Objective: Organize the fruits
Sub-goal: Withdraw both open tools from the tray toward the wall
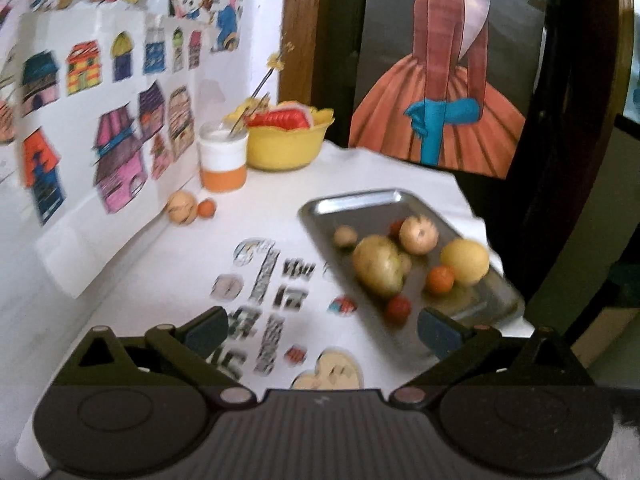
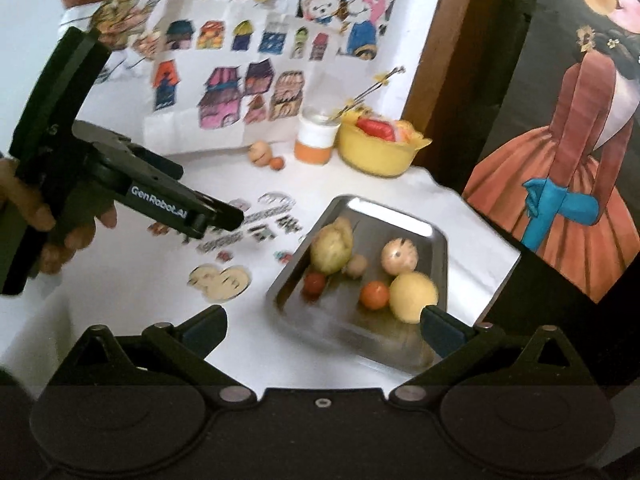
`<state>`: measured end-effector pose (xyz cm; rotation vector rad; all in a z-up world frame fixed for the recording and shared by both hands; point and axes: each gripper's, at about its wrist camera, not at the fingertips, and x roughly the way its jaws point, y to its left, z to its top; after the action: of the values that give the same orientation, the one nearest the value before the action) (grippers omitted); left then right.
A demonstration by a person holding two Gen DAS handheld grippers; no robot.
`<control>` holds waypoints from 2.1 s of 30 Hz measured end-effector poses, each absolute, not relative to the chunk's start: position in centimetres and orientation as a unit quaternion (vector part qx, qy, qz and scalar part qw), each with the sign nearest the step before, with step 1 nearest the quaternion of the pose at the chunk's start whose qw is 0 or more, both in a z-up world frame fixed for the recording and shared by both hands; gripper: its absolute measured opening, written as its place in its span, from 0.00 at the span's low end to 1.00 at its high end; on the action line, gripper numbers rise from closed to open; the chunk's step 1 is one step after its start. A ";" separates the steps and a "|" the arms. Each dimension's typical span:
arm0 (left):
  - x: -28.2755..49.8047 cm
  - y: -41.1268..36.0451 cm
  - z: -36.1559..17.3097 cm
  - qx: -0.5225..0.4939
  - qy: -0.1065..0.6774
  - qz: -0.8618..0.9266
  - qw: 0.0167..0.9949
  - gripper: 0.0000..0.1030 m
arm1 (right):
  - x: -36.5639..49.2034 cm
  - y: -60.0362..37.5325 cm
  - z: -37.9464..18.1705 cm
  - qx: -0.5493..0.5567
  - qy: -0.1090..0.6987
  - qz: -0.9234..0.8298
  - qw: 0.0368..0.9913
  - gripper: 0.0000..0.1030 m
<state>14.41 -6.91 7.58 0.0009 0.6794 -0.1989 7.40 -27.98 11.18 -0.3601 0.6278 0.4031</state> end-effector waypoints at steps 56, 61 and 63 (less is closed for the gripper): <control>31.8 5.4 5.2 -0.157 0.311 0.095 0.933 1.00 | 36.5 -17.7 16.6 -0.204 0.261 0.328 0.885 0.99; 33.2 5.2 3.8 -0.203 0.306 0.103 0.924 1.00 | 39.3 -17.3 13.4 -0.229 0.266 0.366 0.862 0.99; 33.8 5.2 3.3 -0.222 0.301 0.110 0.921 1.00 | 40.0 -16.8 12.4 -0.236 0.262 0.381 0.855 0.99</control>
<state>33.79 5.19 3.31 -0.4552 0.6186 0.2270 40.00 -16.82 12.43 -0.4957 0.5510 0.8021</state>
